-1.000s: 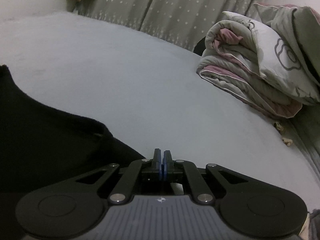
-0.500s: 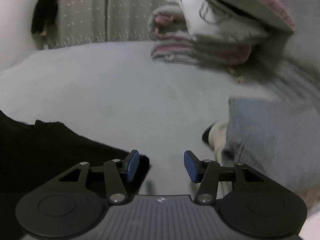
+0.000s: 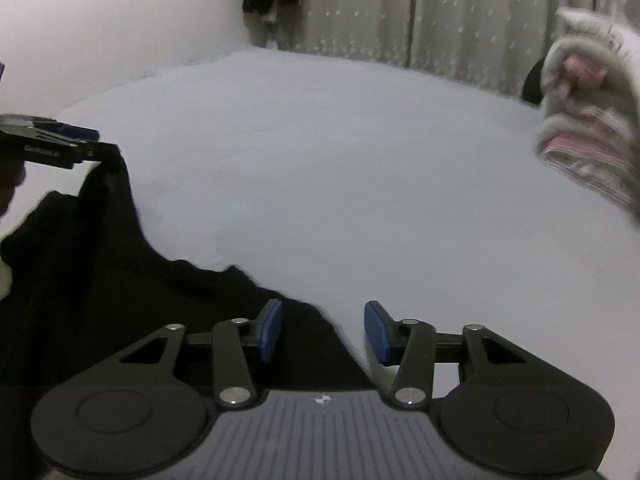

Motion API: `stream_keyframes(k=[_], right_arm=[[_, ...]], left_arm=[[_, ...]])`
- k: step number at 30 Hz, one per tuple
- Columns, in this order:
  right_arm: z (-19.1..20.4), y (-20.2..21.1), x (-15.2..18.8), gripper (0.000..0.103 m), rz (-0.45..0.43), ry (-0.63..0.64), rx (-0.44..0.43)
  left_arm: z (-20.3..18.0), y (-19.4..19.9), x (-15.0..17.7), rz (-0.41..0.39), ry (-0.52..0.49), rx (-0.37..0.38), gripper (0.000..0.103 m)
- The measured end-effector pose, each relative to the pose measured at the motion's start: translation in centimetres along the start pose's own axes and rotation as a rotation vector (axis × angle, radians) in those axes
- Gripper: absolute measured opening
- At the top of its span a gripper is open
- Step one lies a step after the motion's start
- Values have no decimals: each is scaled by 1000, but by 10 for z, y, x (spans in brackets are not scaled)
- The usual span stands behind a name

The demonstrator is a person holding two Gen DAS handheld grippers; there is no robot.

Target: Fold clothes

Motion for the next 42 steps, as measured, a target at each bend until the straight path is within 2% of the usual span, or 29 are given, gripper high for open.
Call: stream_keyframes(k=[2,3,7,9,12,17,21,23,25,27,29,30,31,33,36,38,39,40,41,42], right_arm=[[9,-3,5,3,9,40,22],[8,1,5,3,-8,40,62],[-22,31,-5,3,-120,-12,308],[-39,37,-8,3,-129,-19,413],[-56,27,-7,3,-83,-62,442],[-56,-5,9,3,25,-64,502],[-38,-18,20,5,45,44,567],[-41,4,18,14,-19,-56,478],[-50,41,18,49,-104,-196,417],[-58,81,27,53,-139,-240,406],[-68,110,49,53,-96,-248,431],[-74,120,62,53,-64,-266,438],[-79,127,75,53,-32,-295,439],[-86,135,95,53,12,-347,415],[-92,140,112,51,8,-452,353],[-95,133,112,42,3,-491,317],[-93,128,112,30,4,-499,298],[-90,121,110,22,13,-493,279],[-89,116,107,5,19,-466,302],[-89,114,103,4,21,-428,353]], left_arm=[[0,-1,-1,-2,-1,5,72],[-1,-2,-2,-6,0,9,72],[-4,-5,-5,-10,15,30,74],[-3,-6,-3,-11,15,33,76],[7,-5,8,3,20,15,77],[43,4,27,52,51,-34,77],[77,25,41,79,119,-64,77],[92,38,48,88,179,-62,78],[106,50,58,101,237,-67,79],[118,58,69,118,286,-73,79],[125,59,83,145,319,-79,66],[126,59,88,152,331,-75,52],[125,57,93,155,340,-66,48],[122,54,99,142,363,-46,48],[117,50,102,129,335,-71,48],[114,48,102,127,311,-90,33],[113,48,102,130,308,-93,9],[112,47,101,132,306,-95,6],[111,47,101,134,303,-98,6],[112,48,100,133,313,-100,6]])
Point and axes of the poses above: each gripper's, at about its wrist camera, not at the fingertips, and y roughly against the way its jaws point, z to its left, x to its underside, the point moved 6 cm from there along -y, roughly the way its jaws point, and after that the axes turned 2 degrees about x, right-handed, at the moved point
